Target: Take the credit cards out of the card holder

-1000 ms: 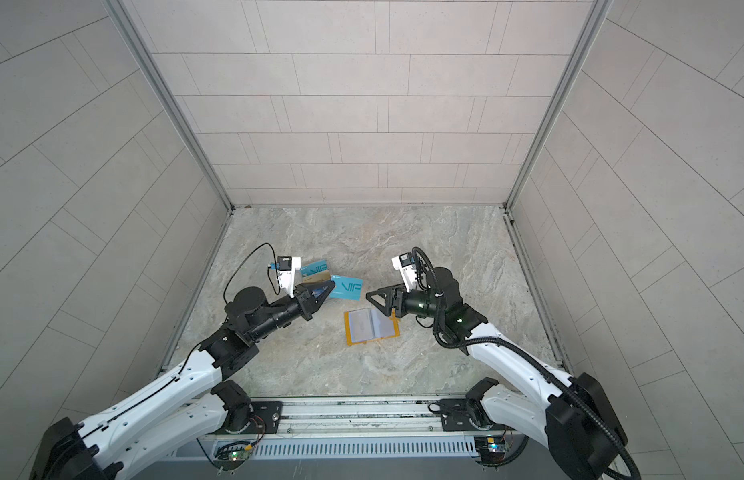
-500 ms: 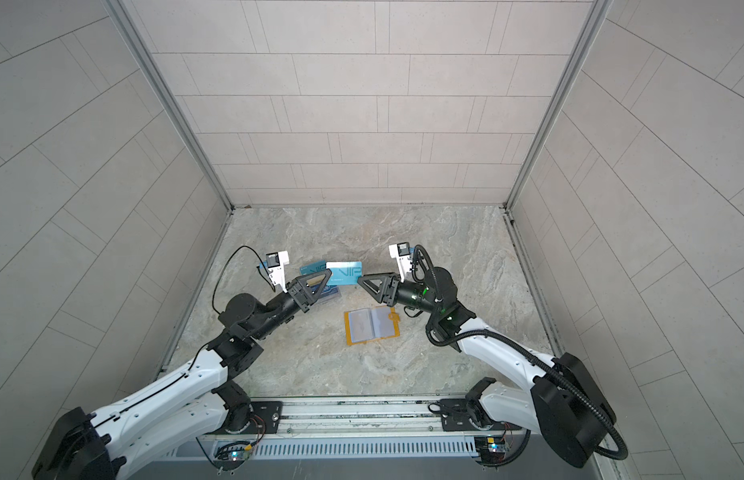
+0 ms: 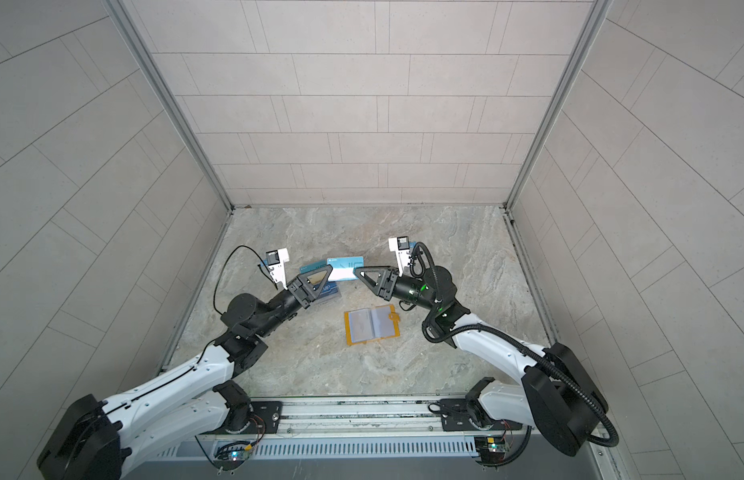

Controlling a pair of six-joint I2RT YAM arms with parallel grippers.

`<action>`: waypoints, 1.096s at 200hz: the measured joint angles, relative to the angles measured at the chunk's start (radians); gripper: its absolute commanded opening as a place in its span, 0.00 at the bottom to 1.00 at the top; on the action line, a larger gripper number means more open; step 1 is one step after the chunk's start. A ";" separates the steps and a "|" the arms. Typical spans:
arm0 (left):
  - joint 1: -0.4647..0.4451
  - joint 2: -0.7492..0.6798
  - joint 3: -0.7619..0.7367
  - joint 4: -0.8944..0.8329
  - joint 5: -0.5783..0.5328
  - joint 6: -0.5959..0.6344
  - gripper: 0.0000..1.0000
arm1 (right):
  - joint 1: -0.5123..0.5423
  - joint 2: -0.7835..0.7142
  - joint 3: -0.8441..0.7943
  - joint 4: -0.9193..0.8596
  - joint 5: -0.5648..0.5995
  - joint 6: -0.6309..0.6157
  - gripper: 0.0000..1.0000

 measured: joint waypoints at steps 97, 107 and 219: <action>0.000 0.013 0.000 0.042 0.006 -0.013 0.00 | 0.000 0.013 0.000 0.048 0.004 0.028 0.11; 0.000 0.013 0.000 0.042 0.006 -0.013 0.00 | 0.000 0.014 0.000 0.049 0.005 0.031 0.09; 0.000 -0.050 0.004 -0.193 -0.009 0.116 0.45 | 0.000 0.013 -0.001 -0.003 0.009 0.000 0.00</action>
